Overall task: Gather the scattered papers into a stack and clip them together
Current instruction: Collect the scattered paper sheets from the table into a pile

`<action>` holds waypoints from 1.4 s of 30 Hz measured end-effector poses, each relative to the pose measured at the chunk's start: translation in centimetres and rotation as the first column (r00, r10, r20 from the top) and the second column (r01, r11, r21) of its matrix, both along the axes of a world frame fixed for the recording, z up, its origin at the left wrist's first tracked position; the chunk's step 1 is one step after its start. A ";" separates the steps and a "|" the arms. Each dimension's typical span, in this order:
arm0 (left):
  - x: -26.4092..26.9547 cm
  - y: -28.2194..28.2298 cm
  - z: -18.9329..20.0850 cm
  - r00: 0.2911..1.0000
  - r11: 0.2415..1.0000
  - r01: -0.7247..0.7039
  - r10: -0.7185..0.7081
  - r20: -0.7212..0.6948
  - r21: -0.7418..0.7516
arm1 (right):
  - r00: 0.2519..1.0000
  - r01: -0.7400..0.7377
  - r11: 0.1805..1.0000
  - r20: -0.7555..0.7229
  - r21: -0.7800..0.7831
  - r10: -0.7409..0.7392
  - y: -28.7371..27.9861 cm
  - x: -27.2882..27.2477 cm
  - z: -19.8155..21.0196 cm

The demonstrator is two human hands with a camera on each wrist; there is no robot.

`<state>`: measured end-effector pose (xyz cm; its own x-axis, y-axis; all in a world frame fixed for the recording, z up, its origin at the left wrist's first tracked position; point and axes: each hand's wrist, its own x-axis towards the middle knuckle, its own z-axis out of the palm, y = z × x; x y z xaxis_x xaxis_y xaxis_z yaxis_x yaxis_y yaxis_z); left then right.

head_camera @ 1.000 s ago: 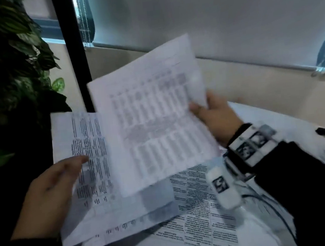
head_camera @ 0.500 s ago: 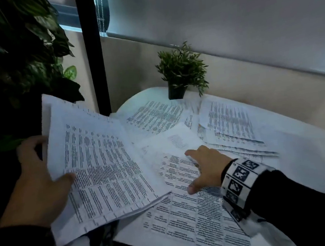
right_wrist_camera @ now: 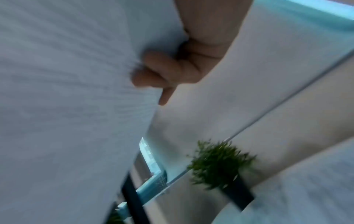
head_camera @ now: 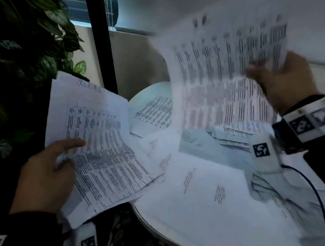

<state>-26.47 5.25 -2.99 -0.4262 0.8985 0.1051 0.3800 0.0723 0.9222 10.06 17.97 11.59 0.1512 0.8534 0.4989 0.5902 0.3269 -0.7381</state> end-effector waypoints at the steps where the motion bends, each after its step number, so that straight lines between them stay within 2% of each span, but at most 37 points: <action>1: 0.4 -0.1 0.4 0.999 1.000 0.007 -0.007 0.044 0.013 | 0.990 -0.097 0.995 -0.103 0.014 0.098 -0.1 -1.0 0.4; 2: 1.2 0.1 0.8 0.994 0.999 -0.009 0.005 0.105 0.040 | 0.962 -0.201 0.979 -0.189 -0.012 0.196 -0.5 -2.5 0.4; 3: 2.2 -0.2 1.7 0.992 0.998 0.003 -0.010 0.125 0.061 | 0.938 -0.286 0.957 -0.218 -0.054 0.268 -0.6 -4.0 -0.2; 4: 3.2 -0.5 2.5 0.976 0.997 0.022 -0.038 0.213 0.077 | 0.920 -0.357 0.930 -0.206 -0.090 0.333 -0.7 -5.3 -1.1; 6: 4.9 -0.8 4.0 0.867 0.994 0.072 -0.105 0.486 0.087 | 0.876 -0.477 0.857 -0.182 -0.196 0.446 -1.3 -7.9 -3.4; 7: 5.5 -0.9 4.1 0.837 0.993 0.079 -0.112 0.536 0.085 | 0.850 -0.527 0.808 -0.193 -0.266 0.491 -1.7 -8.9 -4.4; 8: 5.6 -0.8 4.0 0.878 0.994 0.056 -0.092 0.471 0.089 | 0.827 -0.562 0.764 -0.197 -0.315 0.527 -2.0 -9.7 -5.3; 10: 5.6 -0.6 3.7 0.968 0.998 -0.040 0.027 0.251 0.045 | 0.809 -0.582 0.721 -0.178 -0.376 0.560 -2.1 -10.4 -6.7; 11: 5.4 -0.5 3.6 0.982 0.997 -0.077 0.071 0.177 0.028 | 0.819 -0.556 0.713 -0.137 -0.428 0.557 -1.9 -10.4 -7.1; 12: 4.9 -0.4 3.1 0.990 0.997 -0.073 0.069 0.123 0.029 | 0.840 -0.489 0.717 -0.046 -0.496 0.540 -1.4 -10.0 -7.4; 13: 4.4 -0.5 2.8 0.996 0.998 -0.060 0.057 0.069 0.033 | 0.846 -0.370 0.729 0.114 -0.576 0.520 -0.7 -9.3 -7.8; 14: 3.5 -0.4 2.1 0.999 0.998 -0.044 0.043 0.033 0.032 | 0.810 -0.224 0.731 0.293 -0.645 0.507 0.0 -8.3 -8.4; 16: 2.4 -0.4 1.9 1.000 0.998 0.002 -0.001 -0.017 0.059 | 0.634 0.036 0.693 0.552 -0.720 0.542 0.7 -6.0 -9.9; 17: 2.1 -0.4 1.9 0.999 0.996 0.038 -0.036 -0.021 0.076 | 0.554 0.111 0.675 0.609 -0.730 0.568 0.8 -5.0 -10.8; 18: 2.1 -0.4 2.0 0.998 0.995 0.065 -0.064 -0.019 0.080 | 0.505 0.148 0.663 0.632 -0.734 0.587 0.7 -4.3 -11.8; 19: 2.1 -0.3 2.0 0.997 0.995 0.071 -0.070 -0.018 0.069 | 0.492 0.161 0.650 0.631 -0.743 0.600 0.6 -4.0 -12.5; 21: 2.2 -0.2 2.0 0.995 0.996 0.079 -0.077 -0.059 0.034 | 0.548 0.136 0.649 0.602 -0.749 0.580 0.2 -3.6 -13.2; 24: 2.9 -0.2 2.2 0.978 0.994 0.108 -0.110 -0.176 -0.025 | 0.592 0.111 0.664 0.586 -0.740 0.554 0.3 -2.2 -12.5; 25: 3.1 -0.3 2.2 0.975 0.995 0.097 -0.102 -0.195 -0.038 | 0.637 0.062 0.690 0.561 -0.721 0.529 0.7 -1.4 -11.6; 27: 3.2 -0.4 2.4 0.979 0.998 0.039 -0.047 -0.198 -0.044 | 0.788 -0.073 0.768 0.435 -0.636 0.436 0.9 0.4 -8.6; 29: 3.4 -0.5 2.6 0.981 1.000 0.006 -0.010 -0.194 -0.019 | 0.922 -0.123 0.880 0.275 -0.459 0.272 0.9 2.2 -5.3; 31: 3.6 -0.5 2.8 0.983 1.000 0.010 -0.010 -0.183 -0.001 | 0.979 -0.034 0.968 0.188 -0.247 0.083 1.1 3.3 -2.7; 32: 3.7 -0.5 2.9 0.983 1.000 0.008 -0.009 -0.183 -0.005 | 0.996 -0.063 0.978 0.054 -0.200 0.075 1.1 3.6 -1.8; 33: 3.9 -0.6 3.0 0.983 1.000 0.011 -0.014 -0.184 -0.021 | 0.981 -0.148 0.977 -0.146 -0.156 0.125 1.2 3.4 -1.0; 34: 4.1 -0.6 3.1 0.986 0.999 0.015 -0.020 -0.167 -0.030 | 0.929 -0.236 0.963 -0.321 -0.132 0.184 1.1 3.1 -0.5; 35: 4.2 -0.6 3.1 0.991 0.999 0.028 -0.031 -0.133 -0.027 | 0.884 -0.278 0.954 -0.420 -0.114 0.208 0.9 2.7 -0.2; 39: 5.0 -0.8 3.6 0.997 0.997 0.064 -0.066 0.041 0.041 | 0.845 -0.371 0.916 -0.466 -0.155 0.263 0.0 1.5 -0.8; 42: 6.0 -0.7 3.9 0.979 0.990 0.102 -0.118 0.164 0.102 | 0.779 -0.484 0.853 -0.540 -0.195 0.318 -0.1 0.4 -2.1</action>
